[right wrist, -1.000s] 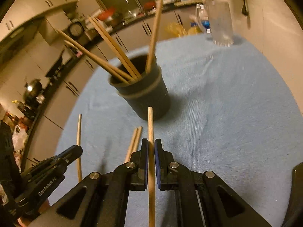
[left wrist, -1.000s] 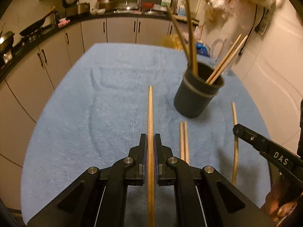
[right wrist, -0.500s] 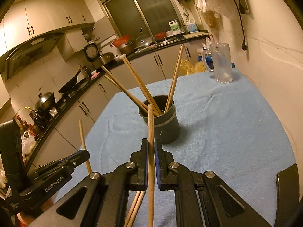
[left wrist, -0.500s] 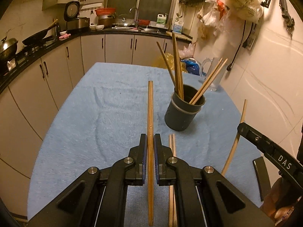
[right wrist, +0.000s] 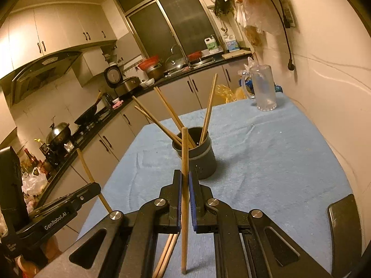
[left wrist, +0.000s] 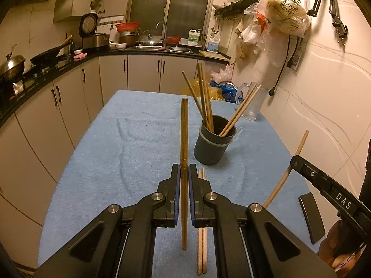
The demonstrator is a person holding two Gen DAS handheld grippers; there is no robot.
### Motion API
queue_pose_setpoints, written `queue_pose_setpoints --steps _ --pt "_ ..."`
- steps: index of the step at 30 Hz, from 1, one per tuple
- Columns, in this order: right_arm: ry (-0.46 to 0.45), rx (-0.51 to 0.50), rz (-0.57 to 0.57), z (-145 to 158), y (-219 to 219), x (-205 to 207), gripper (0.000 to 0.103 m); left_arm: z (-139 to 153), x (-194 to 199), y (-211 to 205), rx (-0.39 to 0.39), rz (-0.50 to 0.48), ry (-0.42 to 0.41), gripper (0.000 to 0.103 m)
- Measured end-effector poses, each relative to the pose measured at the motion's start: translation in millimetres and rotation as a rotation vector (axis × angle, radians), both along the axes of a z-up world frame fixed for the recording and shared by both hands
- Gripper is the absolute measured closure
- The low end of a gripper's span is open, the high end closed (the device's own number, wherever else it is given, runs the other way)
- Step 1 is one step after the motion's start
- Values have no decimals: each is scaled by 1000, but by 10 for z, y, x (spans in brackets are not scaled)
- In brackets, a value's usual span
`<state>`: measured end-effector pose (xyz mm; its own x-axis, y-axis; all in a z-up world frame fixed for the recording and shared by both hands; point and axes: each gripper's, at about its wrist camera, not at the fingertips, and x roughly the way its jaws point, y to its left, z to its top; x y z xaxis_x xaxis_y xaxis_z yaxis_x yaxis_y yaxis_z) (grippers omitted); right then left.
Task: Organize utensils
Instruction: 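Lift the left tool's chopstick upright toward the cup while the right tool carries its own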
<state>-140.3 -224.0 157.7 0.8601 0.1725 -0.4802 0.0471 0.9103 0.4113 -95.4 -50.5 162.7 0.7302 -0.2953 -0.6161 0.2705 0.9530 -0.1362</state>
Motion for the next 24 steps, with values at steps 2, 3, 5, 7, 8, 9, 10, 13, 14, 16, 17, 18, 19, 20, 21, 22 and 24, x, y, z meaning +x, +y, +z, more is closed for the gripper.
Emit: queue_pose_setpoints --steps 2,3,5,7,8,9,10,13,14,16,17,18,19,20,21,22,24 --pt "-14 7 -5 31 -22 -73 96 38 -44 -2 -2 -2 -8 97" --pt "-21 8 -7 45 -25 -98 96 55 -63 -5 0 1 -13 97" --pt "-33 6 -14 75 -45 -155 96 80 -90 -5 -1 3 -17 97" --pt "-40 15 -20 93 -75 -194 96 112 -119 -11 -3 0 -22 97" --pt "-44 17 -25 100 -90 -216 96 126 -135 -15 -2 -1 -27 97" --pt "-47 18 -28 106 -101 -237 96 140 -150 -20 -2 -2 -32 97" --pt "-49 19 -31 111 -115 -250 96 149 -160 -24 -2 -6 -34 97" --pt "-54 23 -40 120 -153 -278 96 189 -191 -38 -6 -16 -43 97" --pt "-55 24 -42 120 -156 -284 96 195 -195 -41 -6 -18 -45 97" --pt "-54 31 -45 121 -176 -276 96 218 -204 -42 -9 -25 -49 97" --pt "-55 32 -43 126 -181 -274 96 223 -202 -40 -9 -26 -50 97" --pt "-55 30 -41 130 -181 -270 96 228 -201 -41 -10 -27 -50 97" --pt "-56 29 -41 131 -184 -267 96 234 -195 -42 -13 -29 -50 97" --pt "-55 33 -41 132 -184 -265 96 239 -187 -34 -16 -31 -50 97" --pt "-54 35 -40 137 -188 -258 96 249 -178 -36 -16 -33 -52 97" --pt "-55 35 -39 146 -192 -247 96 257 -168 -40 -16 -34 -53 97" --pt "-55 31 -42 151 -200 -238 96 280 -148 -53 -15 -41 -55 97"
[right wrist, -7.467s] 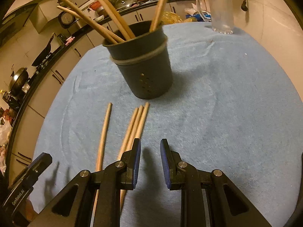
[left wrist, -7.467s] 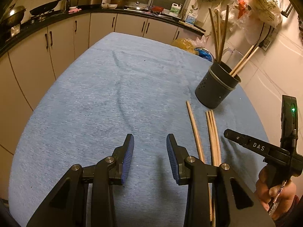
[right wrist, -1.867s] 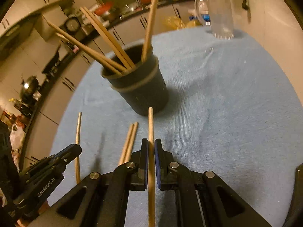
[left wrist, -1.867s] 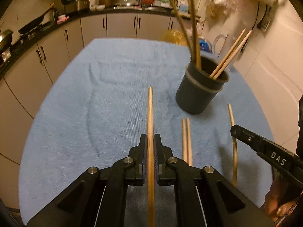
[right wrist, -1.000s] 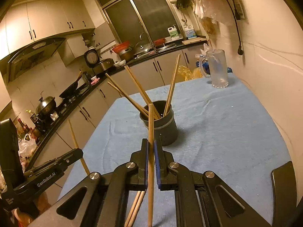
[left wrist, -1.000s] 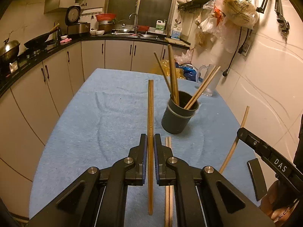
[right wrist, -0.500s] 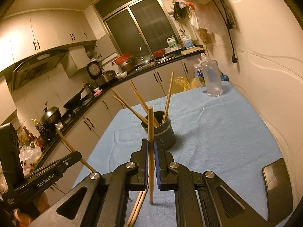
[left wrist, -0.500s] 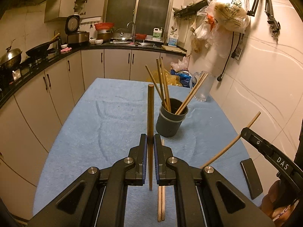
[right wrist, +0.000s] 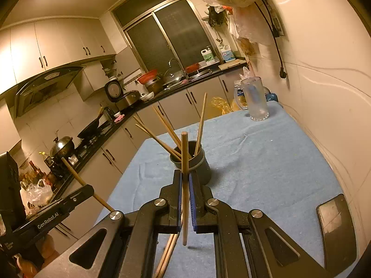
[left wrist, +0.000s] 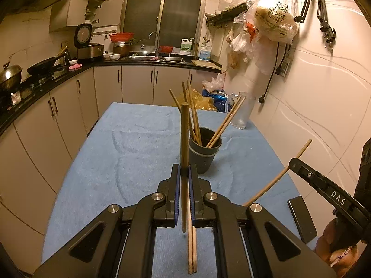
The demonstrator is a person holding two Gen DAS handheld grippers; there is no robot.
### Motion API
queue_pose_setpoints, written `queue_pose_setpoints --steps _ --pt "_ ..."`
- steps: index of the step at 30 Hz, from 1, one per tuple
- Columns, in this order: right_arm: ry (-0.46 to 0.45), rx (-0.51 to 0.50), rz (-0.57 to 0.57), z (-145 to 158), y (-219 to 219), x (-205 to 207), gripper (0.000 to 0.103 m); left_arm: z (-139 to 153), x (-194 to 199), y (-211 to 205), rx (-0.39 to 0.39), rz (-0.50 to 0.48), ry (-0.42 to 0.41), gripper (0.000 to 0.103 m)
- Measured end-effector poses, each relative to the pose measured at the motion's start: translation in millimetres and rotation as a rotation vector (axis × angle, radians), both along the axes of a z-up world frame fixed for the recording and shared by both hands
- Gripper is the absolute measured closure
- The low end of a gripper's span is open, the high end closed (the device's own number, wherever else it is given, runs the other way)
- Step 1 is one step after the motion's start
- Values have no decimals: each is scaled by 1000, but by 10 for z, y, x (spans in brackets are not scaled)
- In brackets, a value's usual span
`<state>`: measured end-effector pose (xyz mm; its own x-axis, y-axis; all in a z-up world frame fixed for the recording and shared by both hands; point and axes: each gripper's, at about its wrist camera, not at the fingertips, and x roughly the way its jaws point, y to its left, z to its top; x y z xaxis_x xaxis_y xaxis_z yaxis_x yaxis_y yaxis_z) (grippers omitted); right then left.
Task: Organize utensils
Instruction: 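Lift the left tool's chopstick upright toward the cup while the right tool carries its own, then lower both held chopsticks into the grey cup and open both tools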
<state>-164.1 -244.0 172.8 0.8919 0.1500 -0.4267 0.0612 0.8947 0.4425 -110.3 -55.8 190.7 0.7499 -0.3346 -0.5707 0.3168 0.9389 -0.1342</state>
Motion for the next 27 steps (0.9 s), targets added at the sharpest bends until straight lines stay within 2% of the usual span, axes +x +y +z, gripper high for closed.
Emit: queue_pose_setpoints --steps 11,27 --pt "-11 4 7 131 -131 195 96 146 299 -105 -10 -14 6 97" --pt "-69 7 5 589 -397 607 96 753 620 -460 -21 -66 -72 97"
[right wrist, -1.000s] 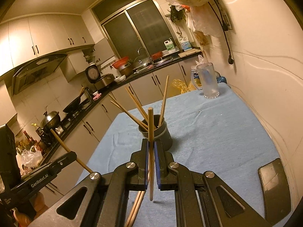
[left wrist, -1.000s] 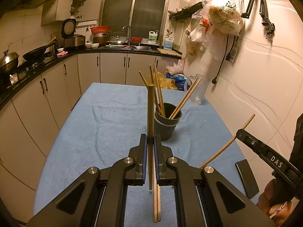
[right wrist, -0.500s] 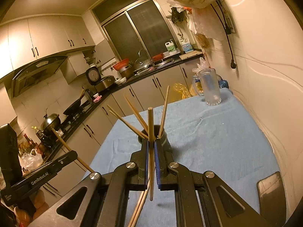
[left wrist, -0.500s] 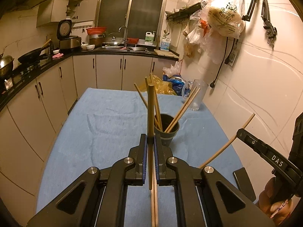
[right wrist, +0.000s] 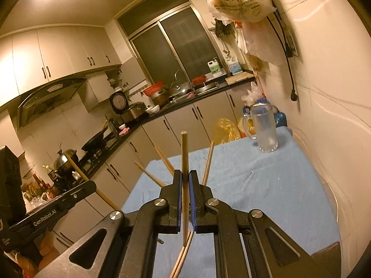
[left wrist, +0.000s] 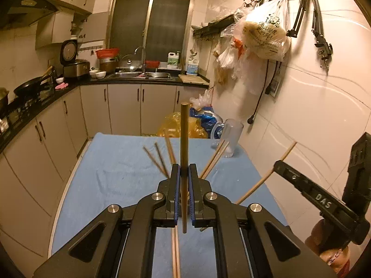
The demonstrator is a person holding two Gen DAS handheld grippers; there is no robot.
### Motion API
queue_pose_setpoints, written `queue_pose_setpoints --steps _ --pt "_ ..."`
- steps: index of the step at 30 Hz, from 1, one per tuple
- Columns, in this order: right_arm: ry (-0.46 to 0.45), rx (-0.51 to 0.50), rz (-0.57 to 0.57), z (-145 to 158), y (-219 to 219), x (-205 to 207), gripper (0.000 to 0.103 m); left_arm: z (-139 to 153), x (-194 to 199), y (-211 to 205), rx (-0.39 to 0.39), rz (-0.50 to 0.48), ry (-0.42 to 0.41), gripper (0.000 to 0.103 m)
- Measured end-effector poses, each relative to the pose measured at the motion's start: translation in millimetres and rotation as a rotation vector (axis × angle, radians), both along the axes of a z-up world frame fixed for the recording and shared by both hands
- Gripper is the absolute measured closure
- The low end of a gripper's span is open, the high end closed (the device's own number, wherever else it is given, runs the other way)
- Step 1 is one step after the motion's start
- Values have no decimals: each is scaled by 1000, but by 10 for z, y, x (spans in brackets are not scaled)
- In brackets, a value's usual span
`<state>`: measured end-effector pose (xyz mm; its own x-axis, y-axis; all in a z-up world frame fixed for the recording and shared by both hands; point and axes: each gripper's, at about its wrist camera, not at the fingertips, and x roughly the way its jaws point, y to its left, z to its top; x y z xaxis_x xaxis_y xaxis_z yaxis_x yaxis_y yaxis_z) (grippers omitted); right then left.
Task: Organize utensils
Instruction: 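Lower both held chopsticks into the grey cup and open both tools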
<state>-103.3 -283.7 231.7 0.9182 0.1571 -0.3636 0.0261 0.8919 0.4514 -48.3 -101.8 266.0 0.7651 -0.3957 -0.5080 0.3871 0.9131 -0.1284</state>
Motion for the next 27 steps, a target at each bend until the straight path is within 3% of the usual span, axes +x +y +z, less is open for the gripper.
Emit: queue_pose_setpoints --steps 14,21,27 --pt "-25 2 -52 264 -129 462 96 215 495 -240 -21 9 -42 97" --pt "-8 -4 -89 145 -156 767 96 -28 830 -323 -22 19 -2 97" --pt "63 -18 -65 -129 -115 1014 96 -336 1041 -328 -6 23 60 97"
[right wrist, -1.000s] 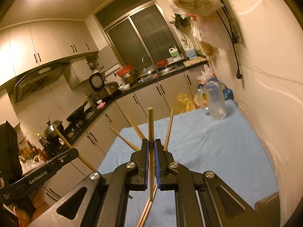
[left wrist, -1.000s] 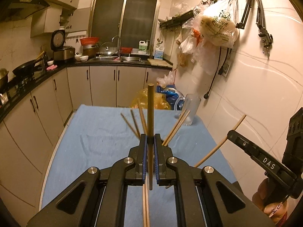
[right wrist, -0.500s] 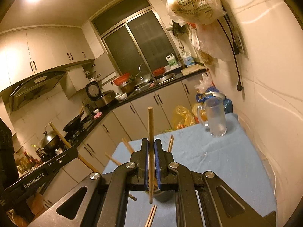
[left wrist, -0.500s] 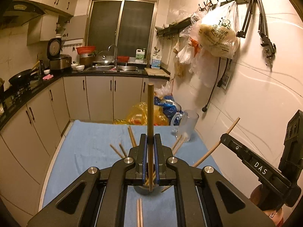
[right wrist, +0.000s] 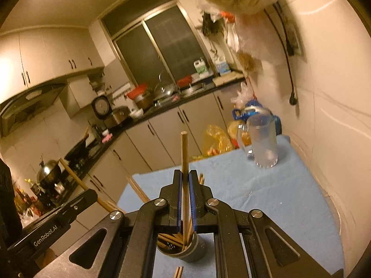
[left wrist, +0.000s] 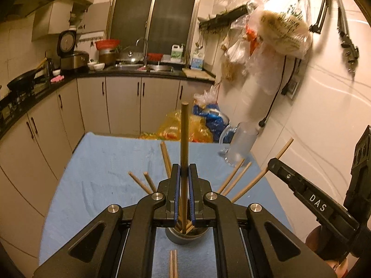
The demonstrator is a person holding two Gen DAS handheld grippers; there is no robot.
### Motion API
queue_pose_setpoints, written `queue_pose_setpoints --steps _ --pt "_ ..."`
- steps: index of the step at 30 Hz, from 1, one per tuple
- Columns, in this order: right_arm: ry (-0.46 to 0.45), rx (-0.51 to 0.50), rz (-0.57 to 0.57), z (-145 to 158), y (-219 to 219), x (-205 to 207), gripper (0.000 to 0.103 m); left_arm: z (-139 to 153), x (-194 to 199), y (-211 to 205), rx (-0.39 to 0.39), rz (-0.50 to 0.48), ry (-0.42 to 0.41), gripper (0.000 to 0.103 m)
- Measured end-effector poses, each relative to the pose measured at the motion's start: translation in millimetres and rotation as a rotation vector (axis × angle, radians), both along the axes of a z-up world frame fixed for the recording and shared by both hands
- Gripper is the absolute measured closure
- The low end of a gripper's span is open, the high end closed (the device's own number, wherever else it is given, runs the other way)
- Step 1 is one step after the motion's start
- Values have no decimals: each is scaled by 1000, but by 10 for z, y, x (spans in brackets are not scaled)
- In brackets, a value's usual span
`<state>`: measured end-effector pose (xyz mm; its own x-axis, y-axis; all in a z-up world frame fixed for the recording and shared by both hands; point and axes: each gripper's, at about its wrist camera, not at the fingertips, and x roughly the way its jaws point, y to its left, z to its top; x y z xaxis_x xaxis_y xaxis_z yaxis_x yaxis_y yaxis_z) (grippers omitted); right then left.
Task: Organize utensils
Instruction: 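Lower both held chopsticks into the grey cup and open both tools, then move both open tools down to the last loose chopsticks on the towel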
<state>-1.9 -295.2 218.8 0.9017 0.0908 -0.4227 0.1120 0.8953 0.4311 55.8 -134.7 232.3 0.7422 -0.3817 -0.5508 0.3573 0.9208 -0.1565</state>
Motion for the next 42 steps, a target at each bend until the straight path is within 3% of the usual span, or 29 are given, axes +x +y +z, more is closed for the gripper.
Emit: queue_pose_setpoints --steps 11,21,24,26,30,35,42 --pt "103 -4 48 -424 156 247 95 -363 206 37 18 22 62 97" --pt "38 -11 41 -273 126 -137 95 -236 -58 172 13 39 16 95" --pt "13 -58 20 -240 154 -341 88 -200 -237 307 -4 51 -3 95" --pt "4 -90 17 -276 227 -488 78 -229 -385 417 4 60 -20 93" --pt "54 -182 50 -484 436 -671 76 -400 -621 659 15 90 -20 87" --pt "155 -158 113 -952 561 -755 76 -858 -714 919 16 81 108 82" --pt "315 16 155 -1551 464 -814 76 -1680 -548 881 -3 -35 441 81"
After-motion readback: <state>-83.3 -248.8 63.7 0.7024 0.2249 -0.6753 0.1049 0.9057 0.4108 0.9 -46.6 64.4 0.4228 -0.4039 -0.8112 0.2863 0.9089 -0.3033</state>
